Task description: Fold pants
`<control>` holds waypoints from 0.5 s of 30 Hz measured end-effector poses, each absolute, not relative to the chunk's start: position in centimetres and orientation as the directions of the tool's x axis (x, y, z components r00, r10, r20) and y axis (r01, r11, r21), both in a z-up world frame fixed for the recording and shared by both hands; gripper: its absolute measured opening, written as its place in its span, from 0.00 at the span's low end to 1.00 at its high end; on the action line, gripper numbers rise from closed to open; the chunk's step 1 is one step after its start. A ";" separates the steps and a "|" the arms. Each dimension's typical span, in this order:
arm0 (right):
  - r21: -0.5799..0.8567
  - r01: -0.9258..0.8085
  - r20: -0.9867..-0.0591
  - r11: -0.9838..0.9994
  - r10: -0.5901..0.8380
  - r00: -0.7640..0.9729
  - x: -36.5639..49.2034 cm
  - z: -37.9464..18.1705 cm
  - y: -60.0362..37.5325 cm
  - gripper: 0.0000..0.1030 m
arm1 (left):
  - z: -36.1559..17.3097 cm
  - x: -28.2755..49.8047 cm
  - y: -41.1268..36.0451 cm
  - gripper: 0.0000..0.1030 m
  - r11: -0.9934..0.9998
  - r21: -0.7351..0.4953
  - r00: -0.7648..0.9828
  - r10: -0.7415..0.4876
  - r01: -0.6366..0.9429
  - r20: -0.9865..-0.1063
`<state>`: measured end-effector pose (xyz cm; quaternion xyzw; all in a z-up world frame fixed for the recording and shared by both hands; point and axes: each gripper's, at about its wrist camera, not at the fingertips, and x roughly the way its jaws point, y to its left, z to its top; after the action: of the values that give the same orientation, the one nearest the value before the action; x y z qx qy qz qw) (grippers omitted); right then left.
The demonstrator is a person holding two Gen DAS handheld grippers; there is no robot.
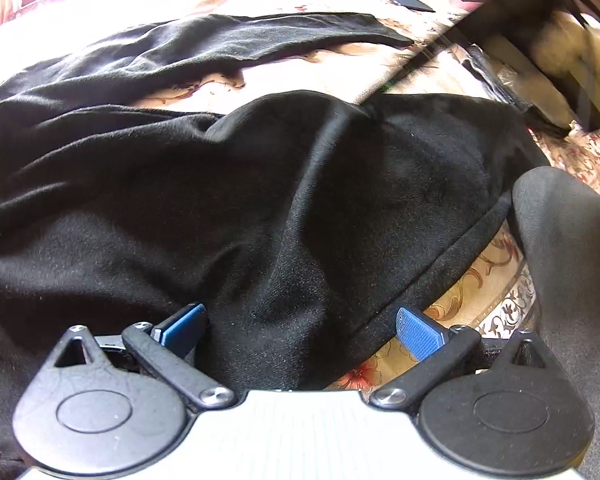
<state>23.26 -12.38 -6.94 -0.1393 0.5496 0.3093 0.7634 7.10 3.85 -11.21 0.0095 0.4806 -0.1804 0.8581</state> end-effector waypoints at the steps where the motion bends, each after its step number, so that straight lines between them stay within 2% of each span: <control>1: 0.070 -0.647 -0.938 0.759 0.271 0.216 22.3 -7.6 -12.7 0.10 | -11.4 7.1 3.6 1.00 0.934 -0.138 0.471 -0.289 0.328 -0.834; 3: 0.011 -0.671 -0.940 0.741 0.237 0.246 21.1 -7.9 -13.8 0.08 | -11.5 7.1 2.8 1.00 0.931 -0.094 0.467 -0.263 0.353 -0.845; 6: 0.076 -0.603 -0.930 0.794 0.275 0.244 21.5 -6.8 -15.2 0.10 | -11.5 7.0 2.0 1.00 0.924 -0.045 0.458 -0.230 0.380 -0.858; 8: 0.123 -0.610 -0.895 0.783 0.353 0.273 21.8 -5.3 -15.4 0.14 | -10.8 7.3 2.1 1.00 0.930 -0.076 0.456 -0.246 0.359 -0.855; 11: 0.188 -0.623 -0.843 0.759 0.450 0.294 23.7 -4.3 -15.1 0.13 | -9.3 7.9 1.8 1.00 0.927 -0.159 0.487 -0.318 0.339 -0.813; 15: 0.194 -0.591 -0.874 0.783 0.411 0.258 24.7 -6.1 -15.1 0.17 | -7.9 8.9 -0.4 1.00 0.908 -0.183 0.545 -0.378 0.378 -0.748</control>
<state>24.73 -15.12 -6.07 -0.0865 0.5195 0.3179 0.7884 8.88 -0.42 -7.91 0.0000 0.4255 -0.2150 0.8791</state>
